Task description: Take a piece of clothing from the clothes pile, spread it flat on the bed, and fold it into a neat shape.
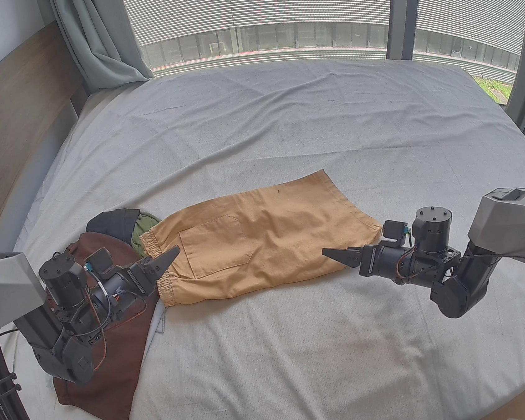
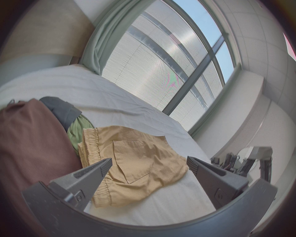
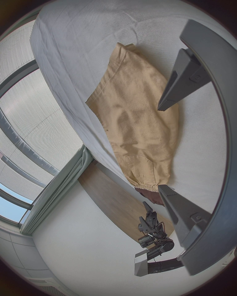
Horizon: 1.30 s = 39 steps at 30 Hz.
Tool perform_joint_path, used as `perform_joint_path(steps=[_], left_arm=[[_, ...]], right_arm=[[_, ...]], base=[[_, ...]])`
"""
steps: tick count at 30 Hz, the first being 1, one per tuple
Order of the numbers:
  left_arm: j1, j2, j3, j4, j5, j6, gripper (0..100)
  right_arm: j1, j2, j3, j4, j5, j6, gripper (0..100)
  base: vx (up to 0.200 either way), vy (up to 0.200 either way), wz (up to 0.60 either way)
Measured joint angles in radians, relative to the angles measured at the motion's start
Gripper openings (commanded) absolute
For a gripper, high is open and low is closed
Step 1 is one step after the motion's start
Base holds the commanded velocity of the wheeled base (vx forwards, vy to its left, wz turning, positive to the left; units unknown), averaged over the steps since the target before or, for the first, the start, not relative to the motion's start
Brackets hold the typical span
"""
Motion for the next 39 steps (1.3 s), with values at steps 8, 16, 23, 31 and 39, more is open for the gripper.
perform_joint_path(steps=[8, 16, 23, 31, 39], left_arm=[[0.009, -0.001, 0.023, 0.0, -0.002, 0.202, 100], [0.03, 0.01, 0.034, 0.0, -0.047, 0.333, 100], [0.044, 0.026, 0.033, 0.001, -0.062, 0.384, 100], [0.048, 0.03, 0.036, 0.001, -0.067, 0.387, 100], [0.048, 0.032, 0.037, 0.001, -0.069, 0.384, 100]], right_arm=[[-0.005, 0.044, 0.011, 0.0, 0.0, 0.001, 100], [-0.011, 0.096, 0.008, 0.0, 0.0, 0.003, 100], [-0.009, 0.136, -0.035, 0.002, -0.017, 0.007, 100], [0.003, 0.197, -0.152, 0.006, -0.056, 0.08, 100], [0.04, 0.248, -0.269, 0.043, -0.062, 0.14, 100]], base=[[0.0, 0.0, 0.0], [0.0, 0.0, 0.0], [0.0, 0.0, 0.0], [0.0, 0.0, 0.0], [0.0, 0.0, 0.0]])
